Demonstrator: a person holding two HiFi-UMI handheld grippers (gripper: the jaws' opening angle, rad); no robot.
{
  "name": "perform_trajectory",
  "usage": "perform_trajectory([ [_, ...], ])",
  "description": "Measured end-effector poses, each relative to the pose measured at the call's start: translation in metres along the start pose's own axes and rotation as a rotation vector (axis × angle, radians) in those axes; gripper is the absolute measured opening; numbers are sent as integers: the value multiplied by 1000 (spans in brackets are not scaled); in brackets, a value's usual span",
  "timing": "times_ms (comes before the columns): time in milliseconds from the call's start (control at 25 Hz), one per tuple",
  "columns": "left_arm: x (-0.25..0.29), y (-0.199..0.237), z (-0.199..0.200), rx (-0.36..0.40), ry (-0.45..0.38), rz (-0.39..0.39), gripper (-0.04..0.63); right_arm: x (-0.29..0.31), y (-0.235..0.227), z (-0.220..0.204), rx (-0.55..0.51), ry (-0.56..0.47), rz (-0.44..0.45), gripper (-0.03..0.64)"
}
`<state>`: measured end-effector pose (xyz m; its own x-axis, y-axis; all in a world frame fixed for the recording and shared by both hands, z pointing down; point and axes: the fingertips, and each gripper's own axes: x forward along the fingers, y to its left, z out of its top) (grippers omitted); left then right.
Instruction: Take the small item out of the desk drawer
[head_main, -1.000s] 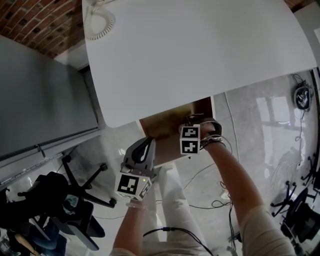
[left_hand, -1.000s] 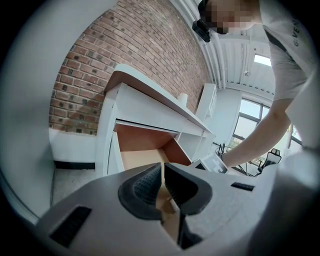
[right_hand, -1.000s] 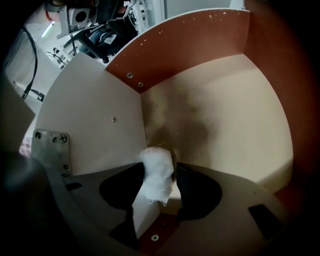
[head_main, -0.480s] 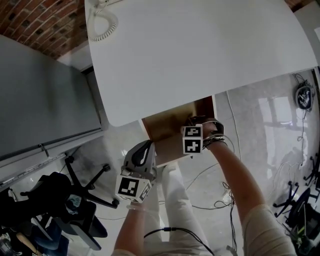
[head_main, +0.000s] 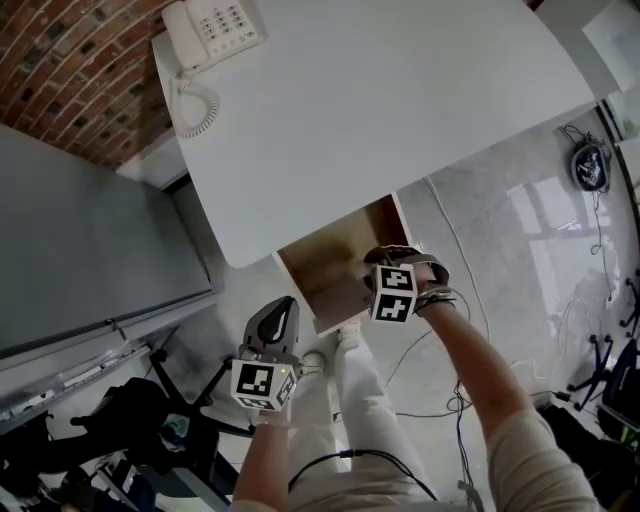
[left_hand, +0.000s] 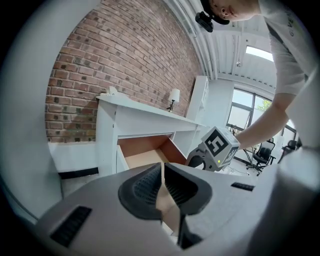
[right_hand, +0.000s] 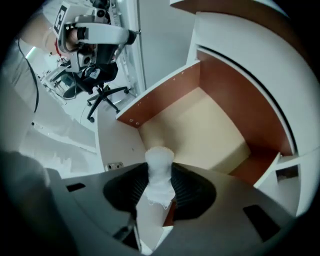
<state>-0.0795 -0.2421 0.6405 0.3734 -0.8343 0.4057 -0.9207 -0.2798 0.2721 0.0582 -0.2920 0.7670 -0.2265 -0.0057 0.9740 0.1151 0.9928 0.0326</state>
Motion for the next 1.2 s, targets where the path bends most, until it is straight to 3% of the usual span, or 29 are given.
perform_trajectory([
  [320, -27, 1, 34, 6, -24, -30, 21, -77, -2, 18, 255, -171, -124, 152],
  [1040, -74, -19, 119, 42, -143, -112, 21, -223, 13, 61, 558, -554, -371, 152],
  [1200, -83, -30, 133, 53, -168, -121, 21, -253, 23, 68, 581, -621, -407, 152],
])
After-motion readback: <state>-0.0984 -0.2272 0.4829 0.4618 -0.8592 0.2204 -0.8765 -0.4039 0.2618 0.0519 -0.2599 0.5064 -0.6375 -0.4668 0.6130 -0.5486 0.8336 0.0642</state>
